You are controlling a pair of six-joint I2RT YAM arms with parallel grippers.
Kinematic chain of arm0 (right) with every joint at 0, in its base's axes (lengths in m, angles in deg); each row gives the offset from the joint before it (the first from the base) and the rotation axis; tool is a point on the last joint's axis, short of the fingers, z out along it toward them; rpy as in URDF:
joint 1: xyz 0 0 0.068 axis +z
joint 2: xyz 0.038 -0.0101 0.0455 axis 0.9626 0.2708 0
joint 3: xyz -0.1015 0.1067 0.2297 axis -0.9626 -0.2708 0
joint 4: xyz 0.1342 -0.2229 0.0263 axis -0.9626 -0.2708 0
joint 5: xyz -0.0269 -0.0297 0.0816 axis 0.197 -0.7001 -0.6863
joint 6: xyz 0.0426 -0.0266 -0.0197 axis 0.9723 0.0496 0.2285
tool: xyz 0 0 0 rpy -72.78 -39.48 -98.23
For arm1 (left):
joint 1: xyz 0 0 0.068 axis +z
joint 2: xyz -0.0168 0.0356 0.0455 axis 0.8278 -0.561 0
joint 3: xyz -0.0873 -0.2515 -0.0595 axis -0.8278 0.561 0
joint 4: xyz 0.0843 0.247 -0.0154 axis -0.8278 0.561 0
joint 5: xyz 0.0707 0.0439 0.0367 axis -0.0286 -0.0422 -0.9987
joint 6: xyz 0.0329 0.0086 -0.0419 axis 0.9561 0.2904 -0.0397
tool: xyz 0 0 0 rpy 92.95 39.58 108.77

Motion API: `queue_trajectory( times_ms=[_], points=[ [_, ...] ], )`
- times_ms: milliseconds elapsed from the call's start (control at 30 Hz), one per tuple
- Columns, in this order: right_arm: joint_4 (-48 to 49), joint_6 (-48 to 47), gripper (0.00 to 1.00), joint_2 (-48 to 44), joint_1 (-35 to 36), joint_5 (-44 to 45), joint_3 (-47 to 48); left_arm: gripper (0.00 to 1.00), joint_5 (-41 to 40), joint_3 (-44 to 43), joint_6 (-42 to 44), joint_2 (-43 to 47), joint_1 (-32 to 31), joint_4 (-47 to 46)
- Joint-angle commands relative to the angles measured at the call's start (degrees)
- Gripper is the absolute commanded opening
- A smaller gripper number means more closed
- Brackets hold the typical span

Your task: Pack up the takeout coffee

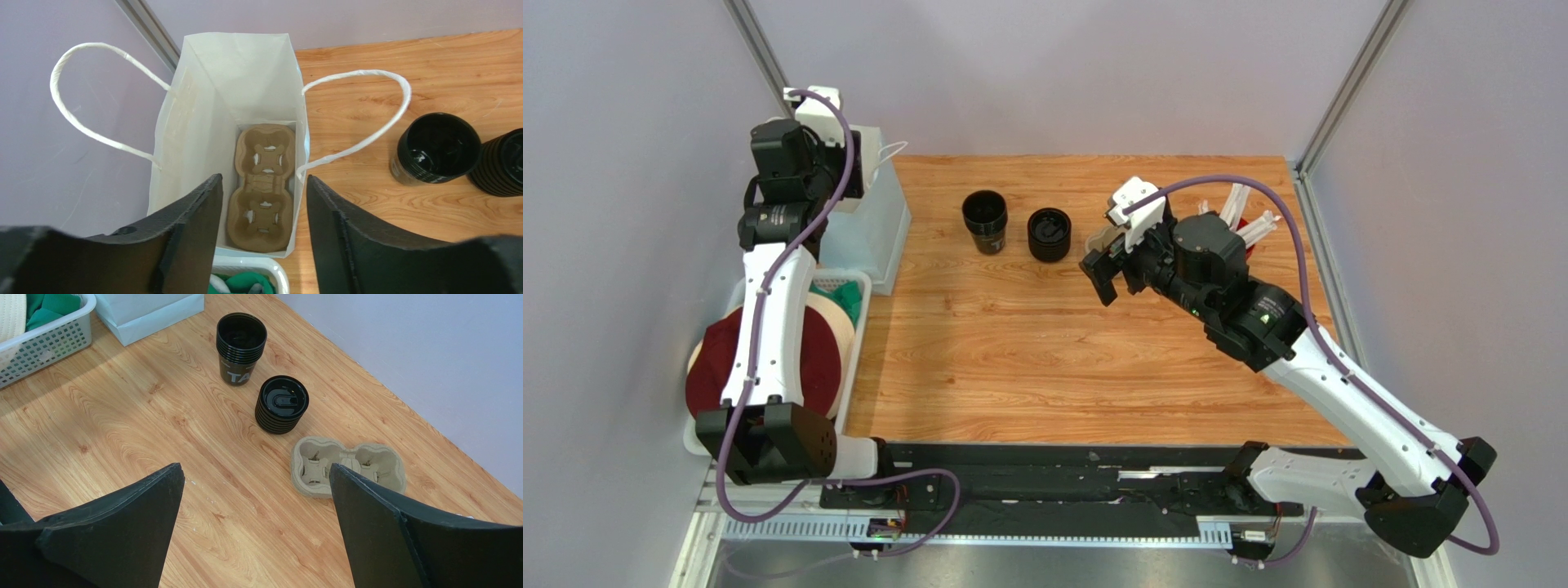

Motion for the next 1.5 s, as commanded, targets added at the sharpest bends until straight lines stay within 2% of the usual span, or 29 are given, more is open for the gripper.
queue_trajectory(
  times_ms=[0, 67, 100, 133, 333, 467, 500, 567, 600, 733, 833, 867, 967, 1133, 1300, 1467],
  points=[
    [2.40, 0.76, 0.95, 0.85, -0.23, 0.55, 0.26, 0.68, 5.70, -0.14, -0.46, 6.37, 0.87, -4.26],
    [2.40, 1.28, 0.95, 1.46, -0.14, 0.29, 0.35, 0.77, 7.73, 1.00, -0.72, 8.75, 0.88, -4.79],
    [2.49, 1.46, 0.95, 1.81, -0.23, 0.20, 0.44, 0.93, 10.17, 1.61, -0.98, 11.37, 0.88, -5.22],
    [2.49, 2.16, 0.95, 2.16, -0.23, 0.28, 0.61, 0.95, 11.24, 2.66, -1.25, 12.70, 0.88, -5.23],
    [0.65, 5.50, 0.95, 10.15, -2.42, -0.85, 7.45, 0.96, 21.96, 5.12, 2.87, 20.79, 0.88, 4.51],
    [-4.01, 6.74, 0.90, 21.81, -4.10, -2.97, 20.27, 0.96, 25.57, 11.53, 9.28, 27.20, 0.88, 9.61],
    [-4.89, 6.91, 0.89, 24.03, -4.36, -3.05, 26.74, 0.96, 25.75, 12.94, 11.21, 29.74, 0.88, 11.28],
    [-8.40, 8.22, 0.87, 31.56, -4.80, -4.46, 33.54, 0.96, 26.37, 16.81, 12.98, 32.13, 0.87, 13.04],
    [-9.72, 9.36, 0.86, 34.31, -5.32, -5.07, 41.49, 0.96, 27.59, 17.95, 14.47, 34.31, 0.88, 14.79],
    [-15.78, 16.39, 0.76, 47.14, -8.31, -14.36, 58.04, 0.97, 29.44, 23.40, 16.06, 38.29, 0.88, 17.18],
    [-16.06, 22.54, 0.69, 55.23, -10.95, -21.48, 65.27, 0.97, 30.85, 25.51, 18.08, 39.69, 0.88, 19.82],
    [-15.88, 23.60, 0.64, 58.65, -11.39, -22.82, 66.43, 0.97, 30.59, 26.05, 18.17, 40.22, 0.88, 19.99],
    [-15.09, 25.98, 0.59, 63.32, -12.62, -25.90, 68.73, 0.98, 29.89, 28.33, 17.56, 42.33, 0.88, 19.82],
    [-8.94, 28.79, 0.52, 65.18, -13.24, -29.41, 63.55, 0.98, 29.01, 31.31, 17.30, 44.97, 0.79, 20.96],
    [-7.72, 31.96, 0.48, 70.72, -13.76, -33.11, 66.62, 0.98, 27.96, 34.75, 17.21, 45.59, 0.96, 20.00],
    [-3.14, 32.05, 0.45, 70.90, -13.94, -31.98, 62.41, 0.99, 26.72, 35.10, 16.51, 44.18, 1.58, 19.29]
  ],
)
